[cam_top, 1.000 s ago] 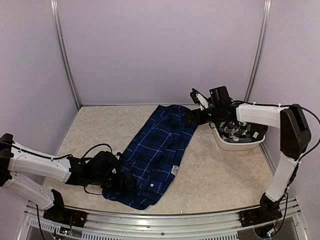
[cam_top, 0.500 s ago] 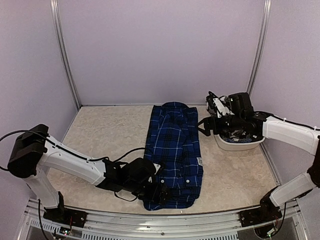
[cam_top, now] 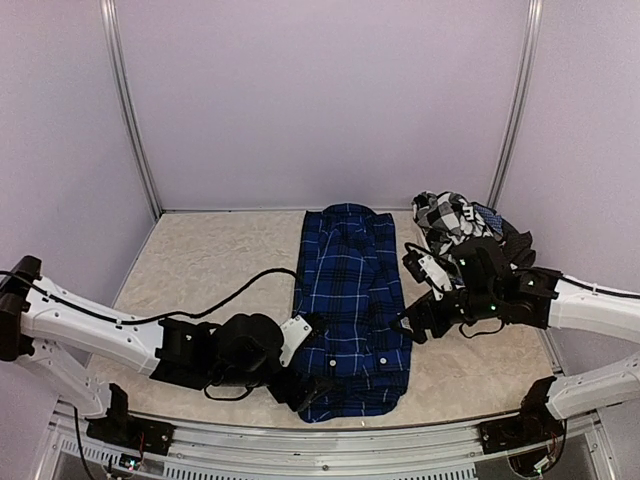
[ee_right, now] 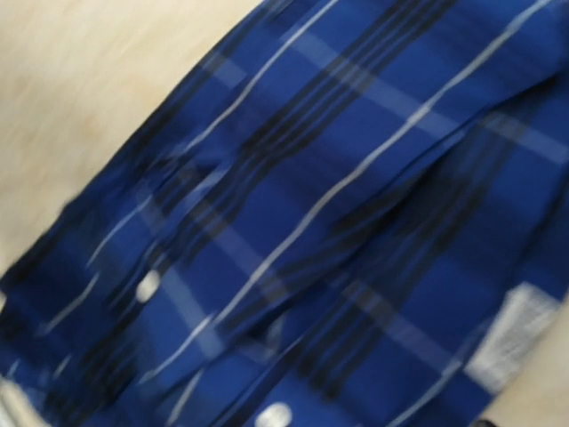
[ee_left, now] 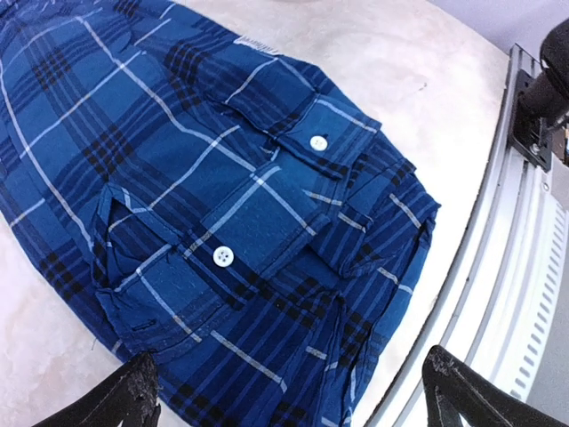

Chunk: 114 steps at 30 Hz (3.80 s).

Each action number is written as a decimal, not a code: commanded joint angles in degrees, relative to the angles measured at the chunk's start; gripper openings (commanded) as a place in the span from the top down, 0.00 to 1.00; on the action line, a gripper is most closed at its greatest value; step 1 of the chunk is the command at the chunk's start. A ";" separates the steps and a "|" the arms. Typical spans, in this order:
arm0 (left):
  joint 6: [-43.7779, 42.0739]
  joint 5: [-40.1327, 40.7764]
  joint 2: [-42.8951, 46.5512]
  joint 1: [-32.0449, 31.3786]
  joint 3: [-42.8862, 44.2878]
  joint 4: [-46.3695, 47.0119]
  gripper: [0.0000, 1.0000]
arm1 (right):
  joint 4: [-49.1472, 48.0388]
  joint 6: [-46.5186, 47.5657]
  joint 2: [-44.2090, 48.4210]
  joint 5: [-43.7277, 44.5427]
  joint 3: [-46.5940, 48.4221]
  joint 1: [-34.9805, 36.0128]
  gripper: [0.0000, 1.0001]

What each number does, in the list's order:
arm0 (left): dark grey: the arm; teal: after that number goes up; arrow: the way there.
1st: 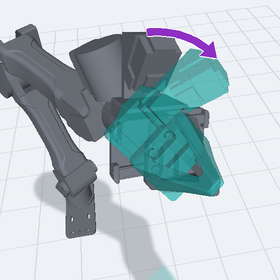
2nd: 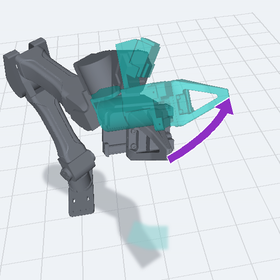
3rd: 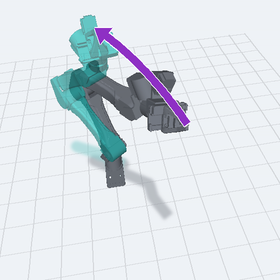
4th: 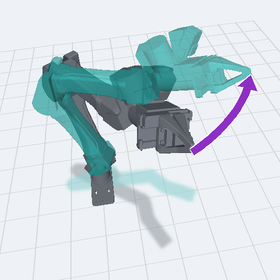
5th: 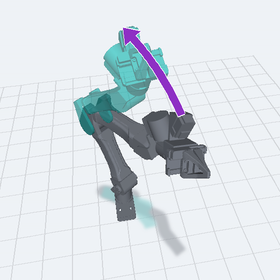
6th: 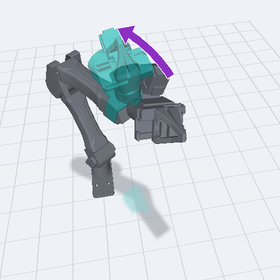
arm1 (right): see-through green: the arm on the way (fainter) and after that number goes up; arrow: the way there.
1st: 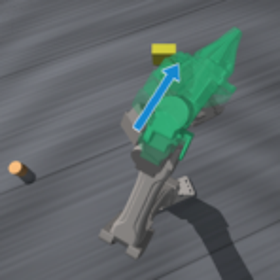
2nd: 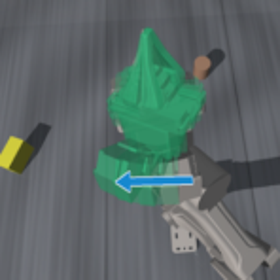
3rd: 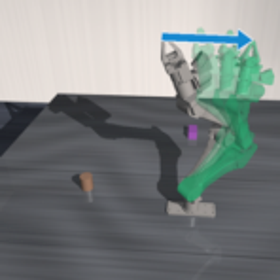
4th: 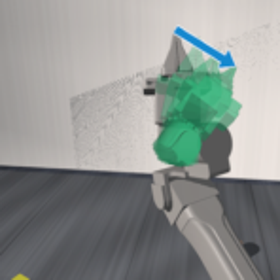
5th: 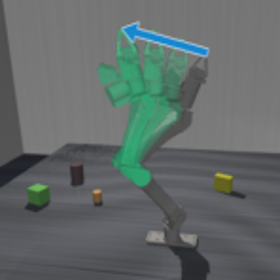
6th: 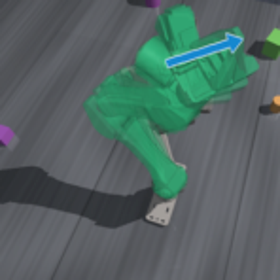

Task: Fold and stack the long sleeve shirts
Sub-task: Rotate the rectangle-folded shirt at the center of the board, then pick up the rectangle-folded shirt from the center of the board, then fold the rectangle-folded shirt at the center of the board.

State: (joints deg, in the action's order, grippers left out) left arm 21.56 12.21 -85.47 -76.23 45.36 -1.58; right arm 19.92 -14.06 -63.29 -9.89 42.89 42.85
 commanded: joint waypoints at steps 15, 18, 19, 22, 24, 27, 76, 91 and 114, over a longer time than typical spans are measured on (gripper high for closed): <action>-21.47 -2.26 4.29 1.59 -12.03 12.33 0.04 | -1.18 -14.65 -17.70 16.72 -3.43 26.01 0.15; -23.66 -4.38 2.52 2.68 -12.21 13.19 0.07 | -0.52 -14.72 -18.83 17.39 -3.29 27.29 0.15; -24.00 -4.87 1.38 2.99 -12.29 13.37 0.08 | -0.31 -14.80 -18.93 17.49 -3.48 27.55 0.15; -24.20 -5.00 -1.63 3.65 -12.39 13.67 0.10 | -0.06 -15.17 -19.18 17.95 -4.26 28.05 0.15; -24.22 -5.19 -3.33 3.72 -12.33 13.80 0.10 | -0.12 -15.33 -19.64 17.98 -4.61 28.39 0.15; -24.00 -5.73 -5.60 3.63 -12.23 13.60 0.11 | -0.23 -15.85 -20.75 18.10 -4.73 29.45 0.16; -17.02 -36.66 -0.72 19.48 12.36 -14.20 1.00 | 22.53 -12.37 -6.53 -1.55 10.72 12.47 1.00; -14.42 -40.19 -21.84 35.75 27.83 -11.15 1.00 | 26.51 6.56 -34.36 -1.53 34.86 -9.06 1.00; -3.83 -33.86 -30.90 43.07 31.01 -5.79 1.00 | 20.55 8.44 -48.87 0.24 48.11 -16.12 0.52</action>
State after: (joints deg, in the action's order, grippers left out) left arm 13.76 -24.34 -117.43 -35.20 79.33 -11.49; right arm 42.94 -5.13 -114.43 -9.63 90.30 27.90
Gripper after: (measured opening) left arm 0.016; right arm 0.447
